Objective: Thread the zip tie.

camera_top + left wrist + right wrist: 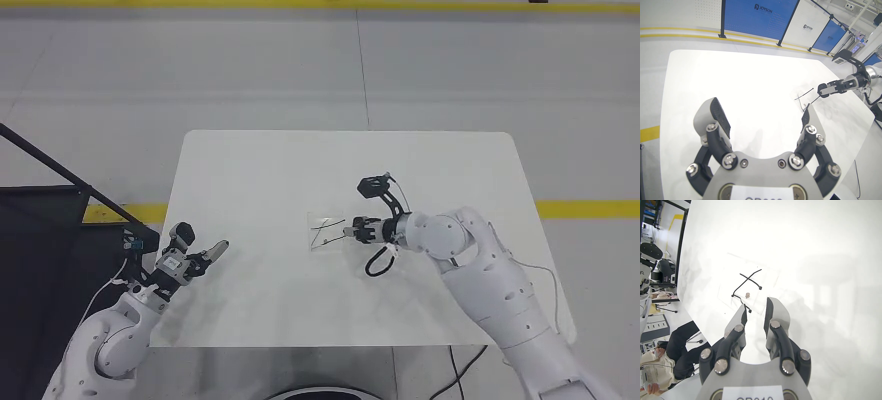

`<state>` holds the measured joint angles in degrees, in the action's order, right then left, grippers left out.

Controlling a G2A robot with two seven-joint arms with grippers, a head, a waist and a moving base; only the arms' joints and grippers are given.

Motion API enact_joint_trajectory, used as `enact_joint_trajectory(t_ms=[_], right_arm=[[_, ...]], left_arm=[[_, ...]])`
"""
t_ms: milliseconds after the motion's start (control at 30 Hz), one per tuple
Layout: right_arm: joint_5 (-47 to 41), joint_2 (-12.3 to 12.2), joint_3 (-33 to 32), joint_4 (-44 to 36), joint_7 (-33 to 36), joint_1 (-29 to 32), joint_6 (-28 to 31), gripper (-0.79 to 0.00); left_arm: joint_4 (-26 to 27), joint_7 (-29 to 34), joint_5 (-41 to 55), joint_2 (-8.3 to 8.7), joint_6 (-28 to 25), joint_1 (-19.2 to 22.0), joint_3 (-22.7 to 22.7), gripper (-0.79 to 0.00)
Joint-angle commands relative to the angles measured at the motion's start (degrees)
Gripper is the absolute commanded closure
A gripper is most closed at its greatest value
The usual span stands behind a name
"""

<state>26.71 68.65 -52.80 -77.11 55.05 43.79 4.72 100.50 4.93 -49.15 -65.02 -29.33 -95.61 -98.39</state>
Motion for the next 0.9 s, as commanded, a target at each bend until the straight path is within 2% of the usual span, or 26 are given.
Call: enact_joint_trajectory(t_ms=[0, 233, 867], right_arm=[[1.8, 0.0, 0.3, -1.1, -0.3, 0.3, -1.8, -0.256], [6.0, 0.3, 1.8, -3.9, -0.7, 0.7, -6.1, -0.249], [11.8, 1.1, 3.8, -7.3, 0.4, 1.3, -10.8, -0.231]], left_arm=[[0.0, 0.0, 0.0, 0.00, 0.0, 0.0, 0.0, -0.785], [0.0, 0.0, 0.0, 0.00, 0.0, 0.0, 0.0, -0.785], [0.0, 0.0, 0.0, 0.00, 0.0, 0.0, 0.0, -0.785]])
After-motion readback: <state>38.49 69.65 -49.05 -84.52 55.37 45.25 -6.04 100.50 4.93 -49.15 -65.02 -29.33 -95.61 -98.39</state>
